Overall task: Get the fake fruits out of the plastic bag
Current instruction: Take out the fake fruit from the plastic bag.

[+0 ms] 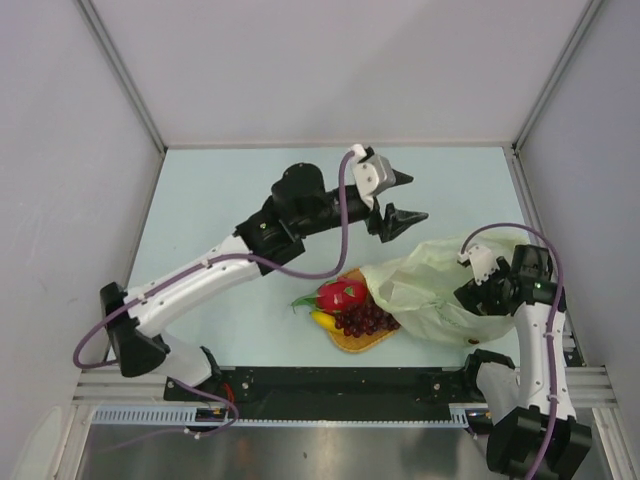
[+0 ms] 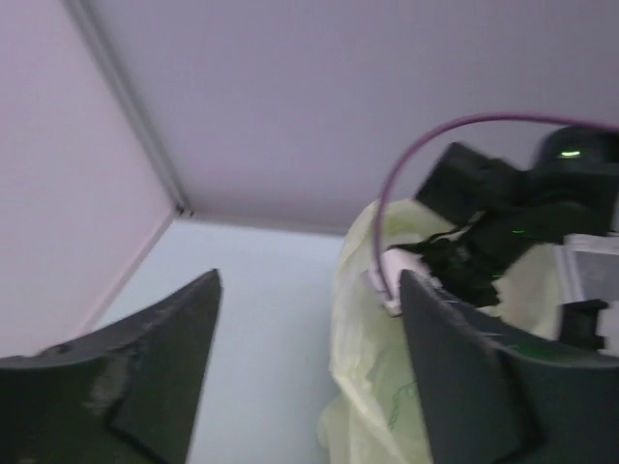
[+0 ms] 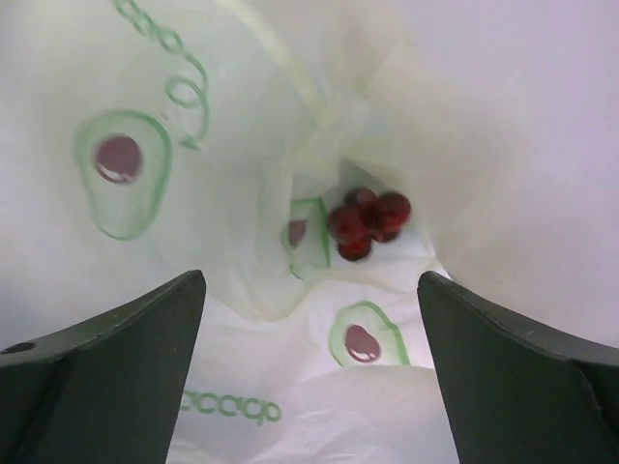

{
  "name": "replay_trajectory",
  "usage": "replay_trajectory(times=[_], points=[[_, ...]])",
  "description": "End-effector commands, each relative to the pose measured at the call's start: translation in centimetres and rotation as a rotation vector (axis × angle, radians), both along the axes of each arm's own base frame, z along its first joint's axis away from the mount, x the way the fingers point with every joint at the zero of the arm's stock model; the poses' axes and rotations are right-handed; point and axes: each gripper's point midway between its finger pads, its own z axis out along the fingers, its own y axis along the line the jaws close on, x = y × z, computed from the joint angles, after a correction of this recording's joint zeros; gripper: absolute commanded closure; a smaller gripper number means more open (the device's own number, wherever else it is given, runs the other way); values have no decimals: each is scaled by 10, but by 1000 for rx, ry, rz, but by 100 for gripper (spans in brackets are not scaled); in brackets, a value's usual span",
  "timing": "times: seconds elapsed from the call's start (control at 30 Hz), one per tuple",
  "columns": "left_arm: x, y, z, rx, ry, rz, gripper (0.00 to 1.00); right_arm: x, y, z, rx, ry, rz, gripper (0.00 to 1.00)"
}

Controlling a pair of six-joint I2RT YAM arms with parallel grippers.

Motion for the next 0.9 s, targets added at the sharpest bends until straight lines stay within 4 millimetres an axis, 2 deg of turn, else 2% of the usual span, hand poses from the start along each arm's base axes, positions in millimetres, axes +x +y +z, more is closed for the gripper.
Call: replay_trajectory(times=[0.0, 0.03, 0.07, 0.1, 0.17, 0.2, 0.23, 0.3, 0.33, 0.37, 0.43, 0.5, 0.53, 0.57, 0.6, 0.63, 0.7, 0.73, 0.8, 0.87], points=[[-35, -24, -54, 117, 10, -162, 32, 18, 20, 22, 161, -11, -43, 4], [-38, -30, -65, 142, 22, -186, 38, 20, 22, 24, 178, -6, -49, 7], [-43, -36, -75, 168, 9, -208, 48, 21, 28, 31, 206, -6, -22, 8], [-41, -47, -94, 204, 20, -201, 53, 21, 30, 33, 218, -7, -10, 9], [-51, -58, -113, 259, 36, -221, 60, 24, 36, 38, 245, -34, 8, 8], [-53, -65, -113, 266, 41, -227, 62, 25, 37, 41, 250, -43, 14, 7], [-52, -74, -127, 290, 53, -224, 63, 26, 39, 42, 252, -53, 26, 7], [-59, -83, -140, 301, 74, -229, 68, 25, 40, 39, 256, -38, 24, 7], [-54, -90, -151, 306, 77, -206, 69, 26, 39, 36, 258, -26, 11, 7], [-62, -95, -161, 323, 87, -215, 69, 29, 37, 36, 257, -31, -2, 8], [-60, -106, -185, 348, 96, -192, 70, 29, 35, 31, 263, -7, -30, 9], [-67, -117, -201, 358, 114, -198, 71, 31, 31, 29, 260, -2, -47, 9], [-69, -123, -205, 354, 118, -194, 73, 32, 28, 28, 252, 0, -62, 10], [-73, -131, -221, 371, 145, -182, 75, 34, 21, 26, 254, 3, -100, 10], [-75, -134, -227, 377, 156, -177, 75, 34, 18, 25, 259, 8, -118, 11], [-87, -139, -233, 384, 159, -194, 76, 34, 15, 23, 259, 13, -120, 12], [-94, -147, -251, 394, 151, -188, 77, 32, 7, 16, 257, 38, -137, 18], [-105, -152, -258, 399, 147, -200, 77, 34, -1, 14, 242, 32, -147, 21], [-107, -162, -281, 421, 144, -181, 77, 38, -25, 5, 223, 39, -244, 27], [-111, -169, -292, 423, 128, -171, 78, 46, -46, 4, 203, 1, -306, 28]])
